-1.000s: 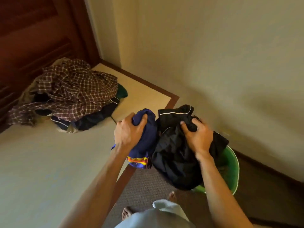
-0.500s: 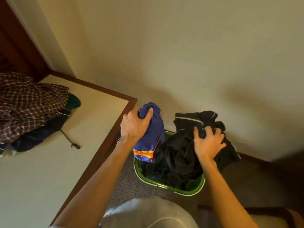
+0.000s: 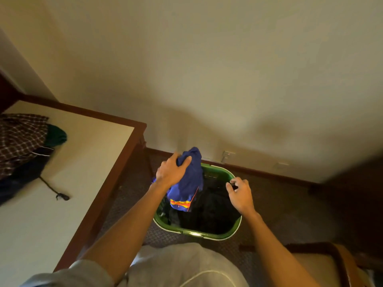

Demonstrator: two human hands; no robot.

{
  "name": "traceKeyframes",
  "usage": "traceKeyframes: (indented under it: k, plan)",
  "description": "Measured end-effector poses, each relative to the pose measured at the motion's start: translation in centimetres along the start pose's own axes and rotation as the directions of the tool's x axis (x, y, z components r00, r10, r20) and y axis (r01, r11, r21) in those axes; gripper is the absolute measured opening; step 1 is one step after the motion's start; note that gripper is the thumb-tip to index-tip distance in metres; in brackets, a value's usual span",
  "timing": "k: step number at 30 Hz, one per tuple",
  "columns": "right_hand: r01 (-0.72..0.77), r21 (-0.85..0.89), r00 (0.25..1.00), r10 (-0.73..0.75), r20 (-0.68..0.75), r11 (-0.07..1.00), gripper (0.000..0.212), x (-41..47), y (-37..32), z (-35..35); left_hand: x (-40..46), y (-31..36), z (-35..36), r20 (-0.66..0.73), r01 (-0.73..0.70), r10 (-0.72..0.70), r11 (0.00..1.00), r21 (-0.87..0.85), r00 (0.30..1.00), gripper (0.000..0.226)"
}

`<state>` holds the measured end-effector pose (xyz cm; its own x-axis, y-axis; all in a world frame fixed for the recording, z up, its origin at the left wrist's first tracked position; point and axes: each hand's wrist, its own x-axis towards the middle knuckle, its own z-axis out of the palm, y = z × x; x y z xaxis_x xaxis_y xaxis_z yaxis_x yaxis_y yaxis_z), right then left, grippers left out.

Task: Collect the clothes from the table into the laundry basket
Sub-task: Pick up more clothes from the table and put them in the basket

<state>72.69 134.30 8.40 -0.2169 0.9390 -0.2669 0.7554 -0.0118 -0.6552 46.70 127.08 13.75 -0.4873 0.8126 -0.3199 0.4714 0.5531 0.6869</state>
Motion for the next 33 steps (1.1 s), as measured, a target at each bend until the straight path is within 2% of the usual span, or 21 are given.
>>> traceKeyframes:
  k: [2, 5, 9, 13, 17, 21, 27, 33]
  plan:
    - [-0.009, 0.018, 1.0, 0.009, -0.002, 1.0, 0.018, 0.1, -0.2, 0.4, -0.1, -0.9, 0.4, 0.081, 0.028, -0.03, 0.999, 0.023, 0.996, 0.049]
    - [-0.026, 0.039, 1.0, 0.025, 0.009, 0.999, 0.019, 0.1, -0.7, 0.9, -0.7, -2.5, 0.2, 0.084, 0.049, -0.052, 0.998, 0.042, 0.995, 0.046]
    - [-0.01, 0.063, 0.999, 0.008, 0.038, 0.998, 0.019, 0.2, -1.6, 2.0, -1.6, -4.8, -0.8, 0.1, 0.08, -0.073, 0.994, -0.069, 0.992, 0.043]
    - [0.074, 0.059, 0.993, -0.079, 0.093, 0.996, 0.018, 1.1, -4.8, 4.3, -3.0, -6.3, -2.7, 0.034, 0.097, -0.092, 0.974, -0.204, 0.995, 0.048]
    - [0.209, 0.072, 0.965, -0.217, 0.147, 0.975, 0.011, 1.4, -10.0, 7.6, -4.4, -7.9, -6.4, -0.081, 0.121, -0.143, 0.966, -0.228, 0.986, 0.044]
    - [0.348, 0.094, 0.903, -0.361, 0.234, 0.933, 0.015, 0.8, -16.2, 11.6, -5.4, -10.9, -11.0, -0.202, 0.117, -0.188, 0.94, -0.32, 0.961, 0.052]
    - [0.455, 0.163, 0.794, -0.482, 0.372, 0.875, 0.02, -2.0, -26.1, 18.6, -7.8, -16.6, -18.1, -0.358, 0.082, -0.249, 0.903, -0.423, 0.9, 0.047]
    - [0.566, 0.257, 0.627, -0.611, 0.483, 0.783, 0.024, -6.0, -35.1, 26.4, -11.3, -23.4, -25.0, -0.476, 0.101, -0.334, 0.887, -0.45, 0.814, 0.047]
